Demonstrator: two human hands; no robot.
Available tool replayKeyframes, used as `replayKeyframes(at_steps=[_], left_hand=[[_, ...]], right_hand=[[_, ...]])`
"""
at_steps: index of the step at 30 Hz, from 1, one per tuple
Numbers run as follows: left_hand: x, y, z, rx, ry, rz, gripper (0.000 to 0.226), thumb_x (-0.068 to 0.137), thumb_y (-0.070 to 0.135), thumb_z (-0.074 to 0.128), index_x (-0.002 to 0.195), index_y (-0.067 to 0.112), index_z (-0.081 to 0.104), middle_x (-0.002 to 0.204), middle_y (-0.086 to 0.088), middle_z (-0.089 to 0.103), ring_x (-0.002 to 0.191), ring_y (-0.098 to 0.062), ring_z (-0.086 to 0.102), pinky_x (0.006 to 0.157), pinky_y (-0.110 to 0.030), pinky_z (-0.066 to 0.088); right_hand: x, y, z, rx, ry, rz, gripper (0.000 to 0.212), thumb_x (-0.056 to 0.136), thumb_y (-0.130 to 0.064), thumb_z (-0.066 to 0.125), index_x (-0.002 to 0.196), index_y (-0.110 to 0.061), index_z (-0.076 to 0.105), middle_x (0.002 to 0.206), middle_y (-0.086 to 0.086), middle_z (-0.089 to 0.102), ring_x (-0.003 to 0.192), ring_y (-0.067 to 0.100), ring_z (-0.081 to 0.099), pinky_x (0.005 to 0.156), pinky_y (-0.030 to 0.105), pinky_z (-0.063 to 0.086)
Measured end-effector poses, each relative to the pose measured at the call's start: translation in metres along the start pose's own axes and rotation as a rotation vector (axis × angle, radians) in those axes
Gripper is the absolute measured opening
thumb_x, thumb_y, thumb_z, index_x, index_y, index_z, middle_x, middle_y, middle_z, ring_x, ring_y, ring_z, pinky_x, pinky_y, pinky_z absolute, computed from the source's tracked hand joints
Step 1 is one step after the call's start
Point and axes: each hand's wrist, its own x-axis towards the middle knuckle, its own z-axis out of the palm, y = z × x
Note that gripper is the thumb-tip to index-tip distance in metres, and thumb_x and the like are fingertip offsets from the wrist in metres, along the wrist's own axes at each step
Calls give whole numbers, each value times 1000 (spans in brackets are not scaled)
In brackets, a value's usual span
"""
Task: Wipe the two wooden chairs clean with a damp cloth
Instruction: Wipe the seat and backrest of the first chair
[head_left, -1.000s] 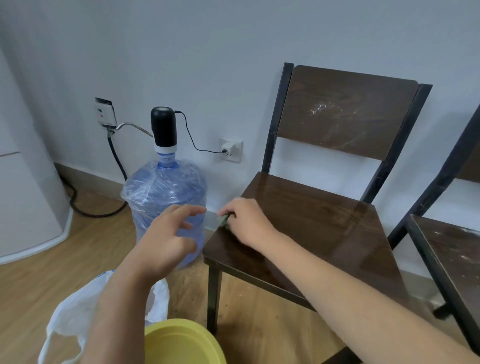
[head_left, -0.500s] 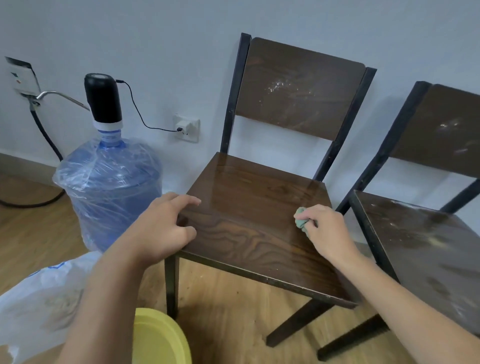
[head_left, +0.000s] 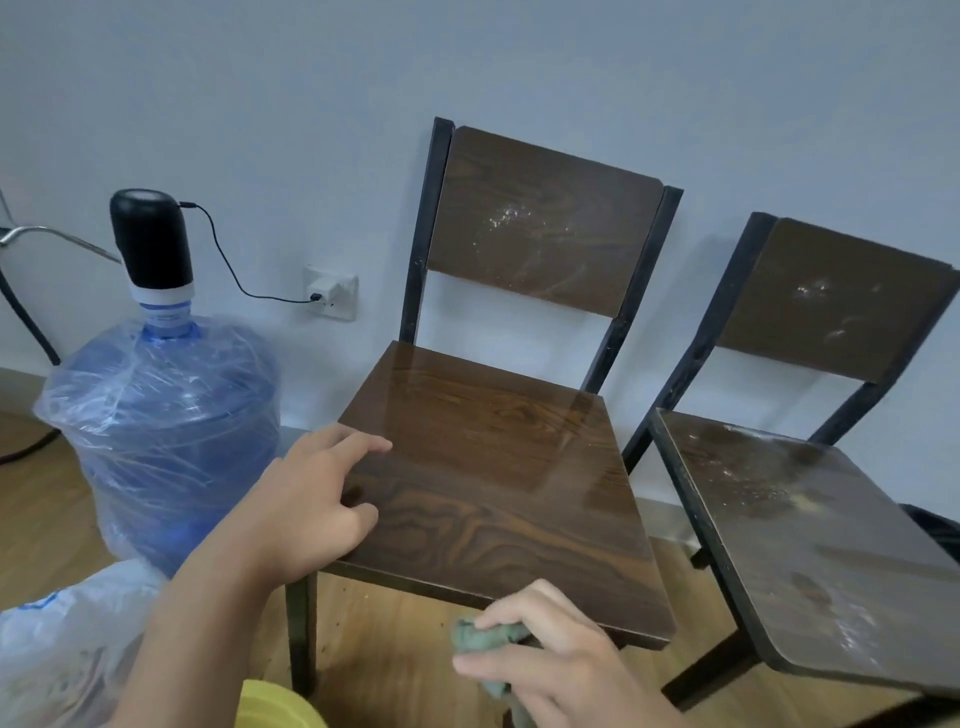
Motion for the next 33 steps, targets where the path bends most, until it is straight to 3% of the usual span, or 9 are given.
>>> replayKeyframes(at_steps=[2,5,9,15,20,24,27,28,33], left_hand=[[1,4,-7,-1,-2,25,61,87,32,68,142,45,45,145,19,42,131,-10,45,112,-37,43],[22,11,-22,8,-60,62,60,88,32,66,142,46,45,139,25,36,132,-7,44,111,-29,40],[92,27,-38,29,-64,109,57,84,30,62,140,39,51,138,17,44,124,-11,51,99,-26,43],[195,21,-62,-61,260,-1,41,100,31,53,140,25,50,140,0,54,118,-18,59,104,-37,50],[267,33,-84,-487,438,-239,45,105,22,39,150,17,42,149,-10,51,132,-30,53,114,-48,42],[304,38,-65,-631,385,-259,49,106,34,34,149,15,45,149,-4,52,138,-26,49,119,-48,35],[325,42,-55,-737,369,-246,46,101,42,35,123,18,67,128,-2,68,122,-24,60,115,-47,42],[329,41,-52,-749,387,-233,44,101,41,35,116,18,69,121,-4,69,119,-24,61,113,-46,43],[339,24,-39,-800,439,-196,39,106,36,43,134,17,63,130,-4,66,125,-25,57,115,-48,42]], right_hand=[[10,11,-25,-105,192,86,43,77,-61,69,106,-29,74,118,-8,54,106,0,55,91,10,42],[36,48,-79,28,259,465,24,95,-12,63,106,-28,77,108,-14,57,104,-2,56,83,6,44],[78,109,-152,-13,418,746,31,93,-3,62,118,-19,72,100,-11,57,85,0,56,61,2,42],[171,201,-239,-292,477,455,36,95,-2,58,129,-14,64,117,1,56,102,13,58,82,10,45],[259,251,-288,-482,753,202,24,87,9,61,98,-10,72,99,8,67,98,27,58,84,36,51],[256,287,-223,-606,553,-100,30,82,11,64,94,-16,69,98,0,68,91,21,54,78,32,51],[237,292,-197,-820,135,-343,30,87,1,65,115,-11,67,113,4,67,99,23,57,83,31,55],[241,294,-207,-837,146,-344,31,87,1,63,116,-11,67,113,5,67,98,24,57,81,32,56],[300,286,-219,-608,728,-179,35,78,15,66,108,-4,71,107,10,71,93,28,58,84,38,55]])
